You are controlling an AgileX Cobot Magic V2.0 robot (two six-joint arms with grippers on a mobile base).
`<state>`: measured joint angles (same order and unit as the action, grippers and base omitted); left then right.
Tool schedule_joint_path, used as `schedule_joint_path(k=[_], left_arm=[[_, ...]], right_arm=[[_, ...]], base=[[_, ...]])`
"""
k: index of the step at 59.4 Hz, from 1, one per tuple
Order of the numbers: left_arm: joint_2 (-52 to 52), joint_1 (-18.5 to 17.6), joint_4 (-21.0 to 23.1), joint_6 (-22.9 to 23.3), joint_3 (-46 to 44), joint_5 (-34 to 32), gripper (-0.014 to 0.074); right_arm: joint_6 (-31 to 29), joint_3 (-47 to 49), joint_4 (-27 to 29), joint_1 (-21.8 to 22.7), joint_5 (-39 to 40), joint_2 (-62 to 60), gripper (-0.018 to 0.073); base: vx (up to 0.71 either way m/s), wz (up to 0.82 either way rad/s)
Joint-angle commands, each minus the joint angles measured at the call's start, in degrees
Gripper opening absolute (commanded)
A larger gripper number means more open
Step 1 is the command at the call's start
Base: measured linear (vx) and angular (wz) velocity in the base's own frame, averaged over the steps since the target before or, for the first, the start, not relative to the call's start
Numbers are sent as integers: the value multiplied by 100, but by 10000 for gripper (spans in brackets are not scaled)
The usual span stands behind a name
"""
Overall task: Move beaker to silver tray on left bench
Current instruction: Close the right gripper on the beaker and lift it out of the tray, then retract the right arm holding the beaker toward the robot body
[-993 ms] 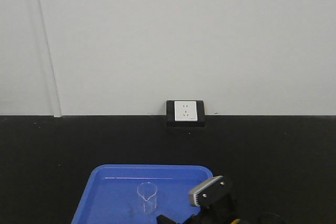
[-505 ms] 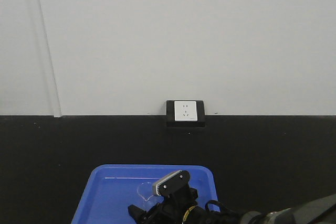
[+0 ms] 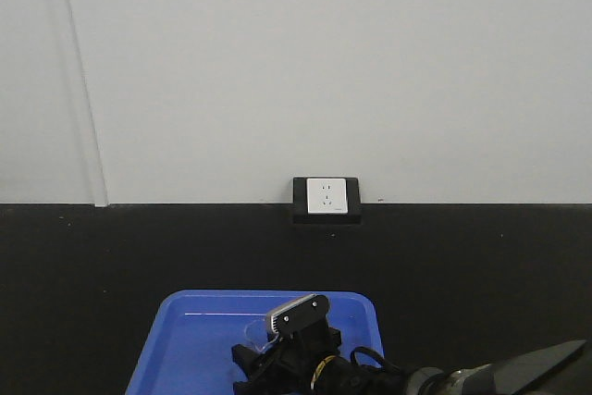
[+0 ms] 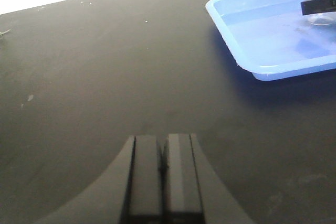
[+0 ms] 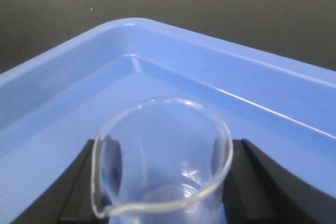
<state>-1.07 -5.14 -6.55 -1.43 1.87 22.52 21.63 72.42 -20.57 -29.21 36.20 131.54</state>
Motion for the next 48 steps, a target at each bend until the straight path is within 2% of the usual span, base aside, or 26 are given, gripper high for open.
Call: schedule_joint_path(k=[1,8,17,22,35,48], left_arm=[[-43,-39,6,11,114,-476,1],[-43,-39,6,11,114,-476,1],[-43,-39,6,11,114,-476,1],[-43,-39,6,11,114,-476,1],[-43,-39,6,11,114,-476,1],[-43,-39,6,11,114,-476,1]], right_arm=[[93,86,-170,11,253,-637,-20],[169,-215,-478,26,-561,-1416,-17],[158,-817,-474,45,-2025,-2768,-15],[158,-1349,-472,93,-2531,-3575,-15],[197,-3128,-406,396,-2676,-6011,-14],[241,-4663,-471,1016,-3187,-8577,-14]], base=[[0,0],[0,0],[0,0],[0,0],[0,0],[0,0]])
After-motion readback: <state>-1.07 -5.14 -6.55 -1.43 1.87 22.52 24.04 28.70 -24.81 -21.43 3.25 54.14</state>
